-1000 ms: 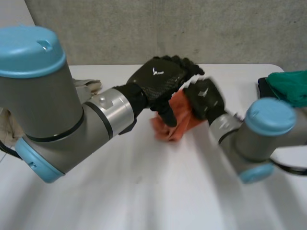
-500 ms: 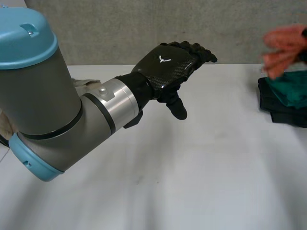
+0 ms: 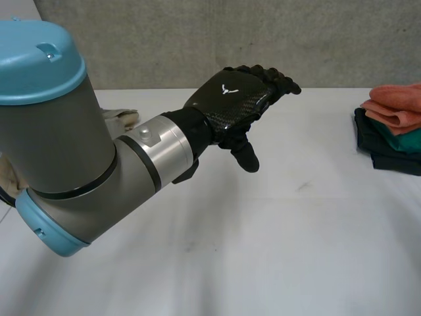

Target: Fold the laundry.

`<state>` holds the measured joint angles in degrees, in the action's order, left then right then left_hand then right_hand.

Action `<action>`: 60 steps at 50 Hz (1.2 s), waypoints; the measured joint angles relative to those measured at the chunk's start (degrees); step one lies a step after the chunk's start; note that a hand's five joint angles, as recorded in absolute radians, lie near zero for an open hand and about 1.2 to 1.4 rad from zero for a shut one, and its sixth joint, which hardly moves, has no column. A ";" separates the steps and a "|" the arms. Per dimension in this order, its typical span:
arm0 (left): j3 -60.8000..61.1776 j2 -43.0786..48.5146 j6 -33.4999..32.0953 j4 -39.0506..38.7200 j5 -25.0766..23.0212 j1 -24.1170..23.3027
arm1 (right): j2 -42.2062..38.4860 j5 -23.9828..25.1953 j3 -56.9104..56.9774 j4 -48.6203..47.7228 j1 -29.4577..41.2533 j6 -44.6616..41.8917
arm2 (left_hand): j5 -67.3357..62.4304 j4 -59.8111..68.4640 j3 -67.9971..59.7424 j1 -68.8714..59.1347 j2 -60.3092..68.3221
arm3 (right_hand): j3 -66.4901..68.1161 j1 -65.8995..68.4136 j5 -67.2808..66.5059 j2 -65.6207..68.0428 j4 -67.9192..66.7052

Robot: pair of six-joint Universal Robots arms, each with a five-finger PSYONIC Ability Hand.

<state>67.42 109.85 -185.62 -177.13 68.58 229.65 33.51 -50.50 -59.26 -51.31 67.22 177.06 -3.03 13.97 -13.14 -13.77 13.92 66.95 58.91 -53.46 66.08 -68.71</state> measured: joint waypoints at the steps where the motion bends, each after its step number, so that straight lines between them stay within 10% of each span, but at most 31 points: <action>1: 0.10 0.00 0.00 -0.01 -0.01 0.00 | 0.30 -0.08 0.00 0.13 0.01 0.19 | 0.00 0.00 0.00 0.00 0.00 | 0.00 0.00 0.00 0.00 0.00; 11: 0.63 0.01 0.05 -0.05 -0.03 -0.04 | -2.44 -1.00 -0.07 3.79 0.01 -2.16 | 0.00 0.00 0.00 0.00 0.00 | -1.71 -0.40 1.04 -1.40 2.55; 16: 0.63 -0.07 0.04 -0.04 -0.03 -0.17 | -0.40 -3.09 -1.52 10.59 -0.22 -8.52 | 0.00 0.00 0.00 0.00 0.00 | -41.53 -35.46 38.41 -42.18 42.68; 39: 1.23 -3.75 0.00 -0.28 0.93 0.58 | 27.22 -37.36 -7.38 37.10 -1.90 -32.22 | 0.01 0.00 0.01 0.00 0.00 | -54.79 -45.47 50.90 -53.74 56.44; 49: 1.15 -6.99 -0.53 -1.09 11.16 8.56 | 39.73 -23.29 -21.55 23.47 10.32 -25.72 | 0.05 0.00 0.02 0.00 0.00 | -54.79 -45.47 50.90 -53.74 56.44; 60: 3.60 1.55 -9.89 -6.60 18.90 28.77 | 45.91 -10.06 -43.75 16.96 25.66 -23.68 | 0.17 0.00 0.02 0.00 0.00 | -54.79 -45.47 50.90 -53.74 56.44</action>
<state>71.02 111.39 -195.51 -183.72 87.49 258.42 79.42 -60.56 -103.01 -34.36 92.88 153.38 -2.85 13.97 -13.12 -13.77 13.92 12.16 13.44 -2.56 12.34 -12.27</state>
